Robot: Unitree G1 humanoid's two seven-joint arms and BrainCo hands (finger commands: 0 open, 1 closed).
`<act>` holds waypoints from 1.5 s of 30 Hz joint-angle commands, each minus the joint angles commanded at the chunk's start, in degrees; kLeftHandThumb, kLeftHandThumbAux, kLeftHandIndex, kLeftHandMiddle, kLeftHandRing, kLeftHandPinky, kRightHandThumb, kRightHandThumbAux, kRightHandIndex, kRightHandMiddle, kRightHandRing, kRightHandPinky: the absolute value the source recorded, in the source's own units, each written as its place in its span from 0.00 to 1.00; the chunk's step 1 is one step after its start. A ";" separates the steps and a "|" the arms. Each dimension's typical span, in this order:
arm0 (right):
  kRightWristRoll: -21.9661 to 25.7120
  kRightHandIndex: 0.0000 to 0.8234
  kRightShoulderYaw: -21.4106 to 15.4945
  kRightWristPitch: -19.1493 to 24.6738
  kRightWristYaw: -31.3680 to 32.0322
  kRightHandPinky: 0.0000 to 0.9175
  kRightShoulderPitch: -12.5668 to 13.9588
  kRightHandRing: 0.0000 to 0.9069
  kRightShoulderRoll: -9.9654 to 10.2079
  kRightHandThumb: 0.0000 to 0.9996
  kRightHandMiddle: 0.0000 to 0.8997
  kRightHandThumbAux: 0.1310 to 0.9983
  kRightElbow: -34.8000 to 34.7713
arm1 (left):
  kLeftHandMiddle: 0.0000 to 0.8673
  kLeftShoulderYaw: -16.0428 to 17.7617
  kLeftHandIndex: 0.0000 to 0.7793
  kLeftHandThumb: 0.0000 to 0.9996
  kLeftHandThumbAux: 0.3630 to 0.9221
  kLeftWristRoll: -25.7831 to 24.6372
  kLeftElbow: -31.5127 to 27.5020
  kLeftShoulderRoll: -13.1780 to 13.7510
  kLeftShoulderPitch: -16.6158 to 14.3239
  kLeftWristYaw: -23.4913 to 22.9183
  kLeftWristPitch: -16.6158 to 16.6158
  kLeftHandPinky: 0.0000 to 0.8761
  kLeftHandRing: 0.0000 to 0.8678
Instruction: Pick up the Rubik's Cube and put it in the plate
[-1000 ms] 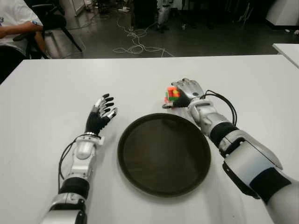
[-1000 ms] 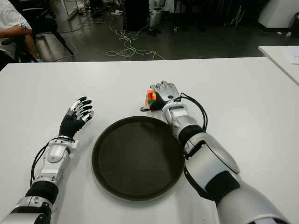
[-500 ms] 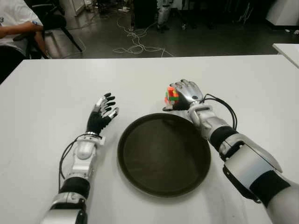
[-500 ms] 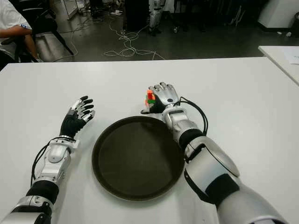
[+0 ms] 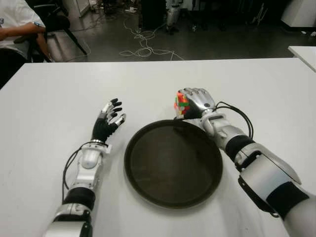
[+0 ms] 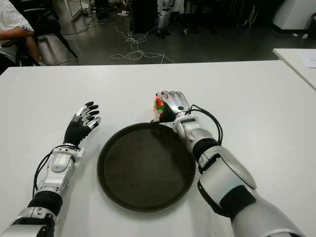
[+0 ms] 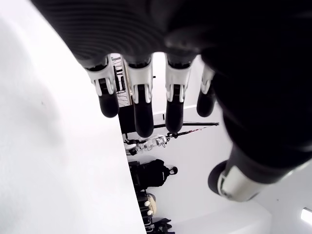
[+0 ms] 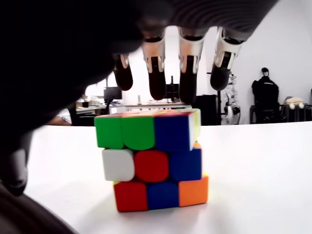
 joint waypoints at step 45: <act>-1.25 0.09 1.44 -3.76 16.23 0.31 -2.21 0.22 -4.17 0.00 0.17 0.49 -2.00 | 0.20 -0.96 0.16 0.06 0.50 0.68 -2.54 0.32 1.18 0.46 0.25 0.10 0.17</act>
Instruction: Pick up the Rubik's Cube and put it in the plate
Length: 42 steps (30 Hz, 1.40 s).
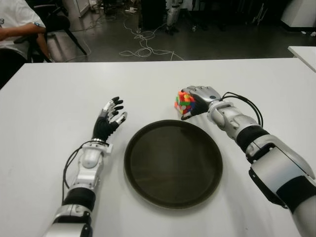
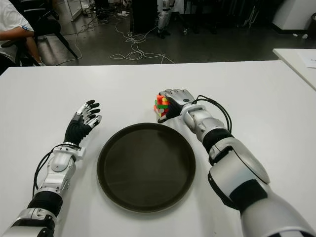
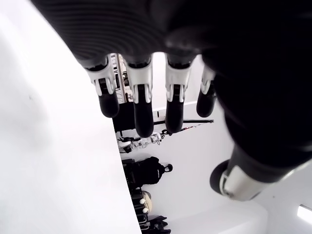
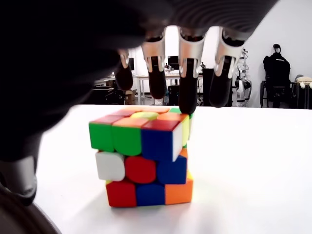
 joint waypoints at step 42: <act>-0.07 0.10 1.47 -1.59 -0.71 0.30 1.19 0.21 -2.32 0.00 0.15 0.50 -2.60 | 0.21 0.11 0.14 0.08 0.56 -0.55 -2.48 -0.42 0.87 0.05 2.47 0.13 0.18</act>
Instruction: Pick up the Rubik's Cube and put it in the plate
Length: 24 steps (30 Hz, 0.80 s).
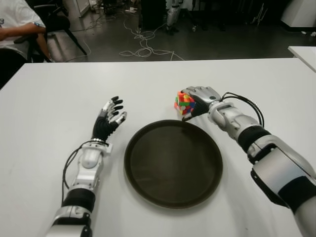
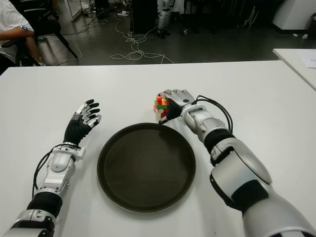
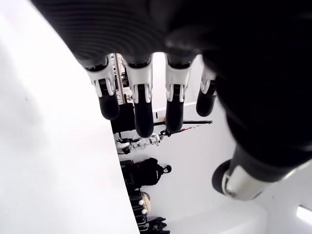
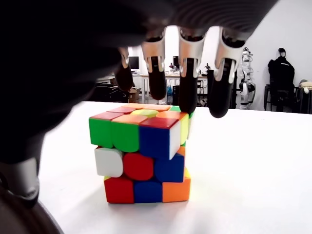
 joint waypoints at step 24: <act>1.44 0.13 -3.39 -2.14 -0.49 0.24 5.50 0.20 -6.96 0.00 0.16 0.51 -9.75 | 0.21 -0.09 0.14 0.06 0.57 -0.25 0.37 -0.03 -0.20 -0.22 0.51 0.13 0.18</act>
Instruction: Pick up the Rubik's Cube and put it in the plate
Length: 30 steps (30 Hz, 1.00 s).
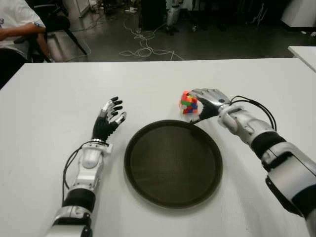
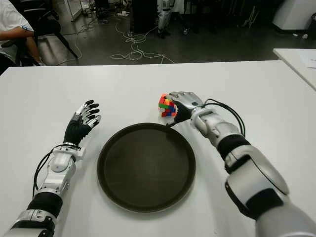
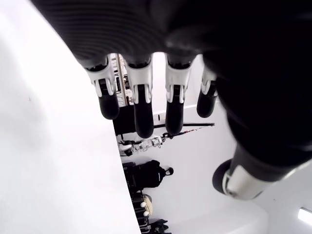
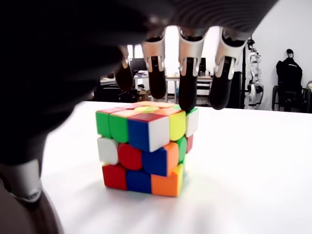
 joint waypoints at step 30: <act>-0.07 0.12 -4.54 0.29 -0.03 0.25 5.09 0.19 -5.21 0.00 0.14 0.51 -11.27 | 0.20 0.11 0.13 0.07 0.54 -0.16 -0.55 0.05 0.00 -1.27 0.70 0.12 0.18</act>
